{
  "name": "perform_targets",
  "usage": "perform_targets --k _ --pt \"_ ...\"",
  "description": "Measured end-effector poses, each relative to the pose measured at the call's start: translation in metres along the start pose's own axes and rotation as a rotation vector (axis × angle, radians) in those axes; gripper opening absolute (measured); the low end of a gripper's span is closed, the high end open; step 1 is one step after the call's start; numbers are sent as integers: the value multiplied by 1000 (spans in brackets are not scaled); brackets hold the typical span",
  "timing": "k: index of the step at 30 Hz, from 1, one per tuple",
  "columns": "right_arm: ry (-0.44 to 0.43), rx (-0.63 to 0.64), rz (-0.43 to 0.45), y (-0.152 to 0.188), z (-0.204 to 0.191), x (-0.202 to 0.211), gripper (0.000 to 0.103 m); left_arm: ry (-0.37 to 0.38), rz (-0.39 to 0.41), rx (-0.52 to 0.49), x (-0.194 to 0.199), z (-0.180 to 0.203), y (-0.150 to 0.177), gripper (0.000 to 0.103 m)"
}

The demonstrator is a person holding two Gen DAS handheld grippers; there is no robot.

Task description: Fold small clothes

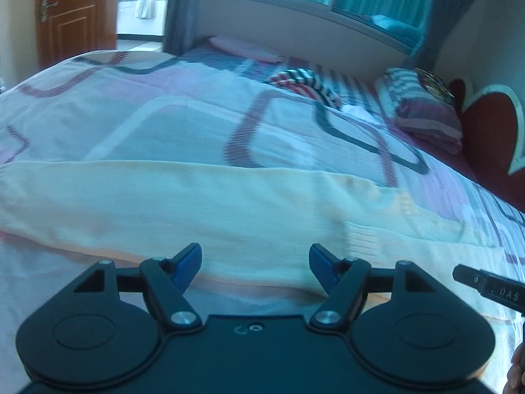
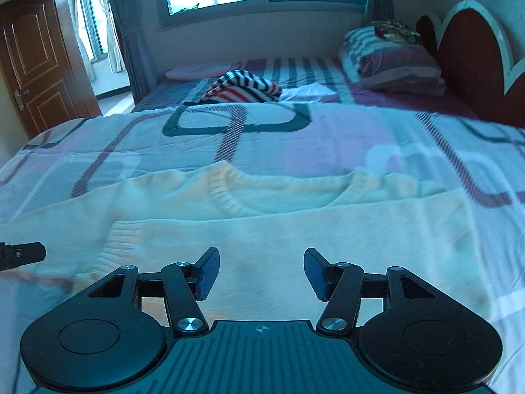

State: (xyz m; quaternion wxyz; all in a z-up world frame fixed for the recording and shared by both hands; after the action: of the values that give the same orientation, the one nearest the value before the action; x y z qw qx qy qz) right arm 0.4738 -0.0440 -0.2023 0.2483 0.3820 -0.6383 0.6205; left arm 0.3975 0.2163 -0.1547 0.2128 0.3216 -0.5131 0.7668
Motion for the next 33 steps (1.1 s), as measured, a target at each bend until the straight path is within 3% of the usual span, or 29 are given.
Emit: perform_targets --k 9,15,22,24,27,29,33 --pt "-34 29 -18 11 -60 -10 57 -95 14 132 29 -99 2 71" --pt "-46 26 -26 12 -87 -21 57 -145 32 280 42 -164 7 71" --pt "-36 40 -40 21 -99 -29 57 -23 117 437 37 -197 2 68" --pt "-36 36 -40 21 -99 -30 57 -7 152 479 34 -204 1 59" --pt "-35 34 -39 20 -99 -30 57 -6 189 537 29 -216 -2 36" --pt "-33 35 -35 20 -99 -30 57 -15 199 573 26 -223 -3 13" --pt "-12 66 -31 24 -104 -33 57 -29 211 598 23 -228 -6 4"
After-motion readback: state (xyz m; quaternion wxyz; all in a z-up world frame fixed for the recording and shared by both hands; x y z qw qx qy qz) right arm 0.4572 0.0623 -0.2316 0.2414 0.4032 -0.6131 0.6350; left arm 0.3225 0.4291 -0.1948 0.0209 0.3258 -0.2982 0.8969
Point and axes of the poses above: each gripper's, at about its wrist camera, not at the fingertips, and x roughly against the way its jaws point, z to its right, y to its underside, the point moved 4 cm from there along -x, roughly the way its jaws point, and after that the axes turned 6 degrees about y, right-handed, at the moved point
